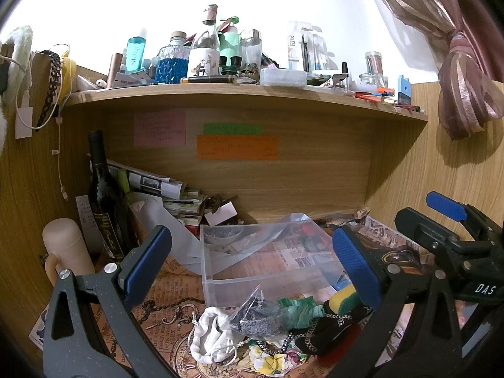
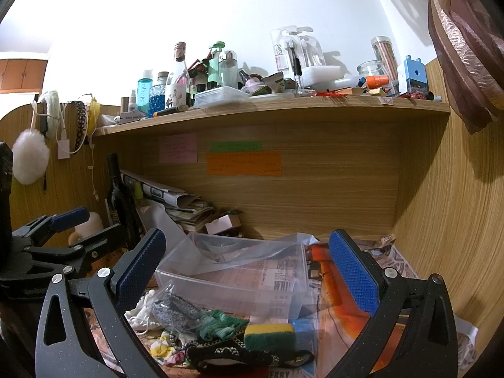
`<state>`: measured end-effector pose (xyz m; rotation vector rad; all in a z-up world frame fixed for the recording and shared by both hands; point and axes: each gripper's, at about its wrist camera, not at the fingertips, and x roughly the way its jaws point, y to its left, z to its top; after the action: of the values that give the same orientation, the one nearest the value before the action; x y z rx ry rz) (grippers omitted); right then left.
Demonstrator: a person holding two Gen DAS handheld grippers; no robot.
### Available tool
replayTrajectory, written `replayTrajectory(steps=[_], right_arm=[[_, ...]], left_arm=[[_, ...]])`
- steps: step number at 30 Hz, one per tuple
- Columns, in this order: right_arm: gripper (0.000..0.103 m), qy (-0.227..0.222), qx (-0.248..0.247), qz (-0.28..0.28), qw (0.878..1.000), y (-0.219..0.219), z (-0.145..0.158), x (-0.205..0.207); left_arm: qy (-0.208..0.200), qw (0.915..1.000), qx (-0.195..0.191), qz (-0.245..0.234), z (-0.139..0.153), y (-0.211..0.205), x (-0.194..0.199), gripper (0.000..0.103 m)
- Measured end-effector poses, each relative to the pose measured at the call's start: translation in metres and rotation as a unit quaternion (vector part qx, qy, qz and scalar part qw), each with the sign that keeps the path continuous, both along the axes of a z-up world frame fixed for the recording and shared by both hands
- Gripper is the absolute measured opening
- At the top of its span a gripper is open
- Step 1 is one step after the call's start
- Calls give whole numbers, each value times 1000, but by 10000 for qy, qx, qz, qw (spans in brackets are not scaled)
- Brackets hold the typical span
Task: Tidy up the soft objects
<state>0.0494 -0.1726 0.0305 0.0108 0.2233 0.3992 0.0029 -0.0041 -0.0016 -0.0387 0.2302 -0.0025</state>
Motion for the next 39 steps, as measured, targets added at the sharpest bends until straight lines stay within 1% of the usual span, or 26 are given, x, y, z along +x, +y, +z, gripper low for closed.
replayTrajectory(steps=[26, 32, 37, 39], right_arm=[[103, 35, 6, 69, 10000, 2, 1, -3], [103, 183, 11, 104, 9998, 2, -5, 2], [103, 379, -3, 60, 9993, -2, -15, 8], [100, 475, -23, 35, 9989, -4, -21, 11]], left_arm=[[-15, 10000, -11, -17, 0, 1, 1, 103], [82, 9999, -28, -134, -5, 1, 3, 103], [237, 9995, -68, -185, -15, 2, 7, 103], [321, 9993, -78, -202, -20, 2, 9, 103]])
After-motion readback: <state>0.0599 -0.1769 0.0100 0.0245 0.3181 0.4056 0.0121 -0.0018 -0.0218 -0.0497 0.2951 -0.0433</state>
